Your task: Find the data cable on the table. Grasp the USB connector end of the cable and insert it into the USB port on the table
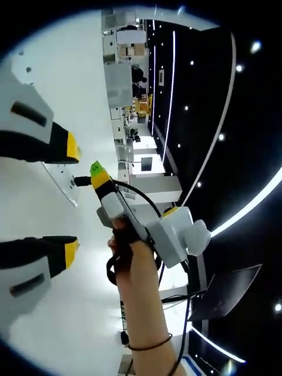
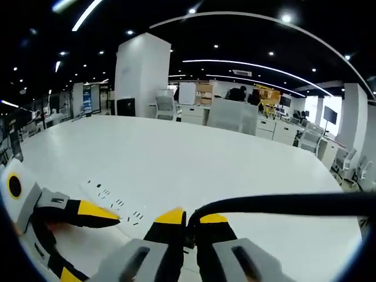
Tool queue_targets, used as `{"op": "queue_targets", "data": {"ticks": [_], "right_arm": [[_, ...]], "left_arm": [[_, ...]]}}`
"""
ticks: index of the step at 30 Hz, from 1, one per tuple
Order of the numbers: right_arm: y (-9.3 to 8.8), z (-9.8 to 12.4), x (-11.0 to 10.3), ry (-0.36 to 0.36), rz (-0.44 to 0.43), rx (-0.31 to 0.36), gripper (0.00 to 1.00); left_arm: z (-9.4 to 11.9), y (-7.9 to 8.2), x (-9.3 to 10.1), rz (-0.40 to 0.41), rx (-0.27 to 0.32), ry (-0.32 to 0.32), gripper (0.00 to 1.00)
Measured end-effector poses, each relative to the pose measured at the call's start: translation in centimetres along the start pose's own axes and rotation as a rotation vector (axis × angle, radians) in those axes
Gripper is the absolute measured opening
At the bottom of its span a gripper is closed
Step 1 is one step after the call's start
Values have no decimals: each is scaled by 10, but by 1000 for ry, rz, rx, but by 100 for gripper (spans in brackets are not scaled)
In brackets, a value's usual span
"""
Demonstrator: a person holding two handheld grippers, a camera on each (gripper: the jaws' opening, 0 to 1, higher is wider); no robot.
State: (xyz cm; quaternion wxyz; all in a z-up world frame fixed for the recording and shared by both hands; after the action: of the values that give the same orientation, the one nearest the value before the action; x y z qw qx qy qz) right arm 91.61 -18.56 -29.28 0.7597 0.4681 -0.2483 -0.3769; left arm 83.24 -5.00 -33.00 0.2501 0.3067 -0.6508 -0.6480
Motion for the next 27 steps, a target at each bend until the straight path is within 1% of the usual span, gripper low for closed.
{"op": "queue_targets", "data": {"ticks": [5,9,10,16,18,23,27], "right_arm": [[-1,0,-4,-14,5,-10,7],[-1,-4,-9,-33,57,-43,7],[-1,-5,-10,-40,56,-45,7],[-5,-2,-7,-51,8,-26,7],[-7,-1,-4,-57,-41,-6,7],[-12,1,3,-53,-105,29,7],[-12,-1,2,-62,-103,32,7]], "left_arm": [[0,-1,1,-5,-4,1,49],[0,-1,1,-5,-5,2,49],[0,-1,1,-4,-6,2,49],[0,-2,2,-3,-7,5,49],[0,-2,2,-3,-8,6,49],[1,-2,2,-3,-9,6,49],[1,-3,3,-9,-13,7,49]]}}
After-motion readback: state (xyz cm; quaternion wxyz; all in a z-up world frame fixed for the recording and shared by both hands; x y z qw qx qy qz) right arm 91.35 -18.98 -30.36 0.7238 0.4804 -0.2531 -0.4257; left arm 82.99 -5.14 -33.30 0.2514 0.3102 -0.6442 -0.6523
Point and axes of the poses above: the point that each gripper's makers call its tool centre point, and the gripper's own axes: z roughly backward along the fingers, x roughly to its right, y roughly out of its top, the point moved 9 cm from there along z, roughly backward along the fingers, and after that the axes turned 7 degrees about y, right-handed, at the moved point
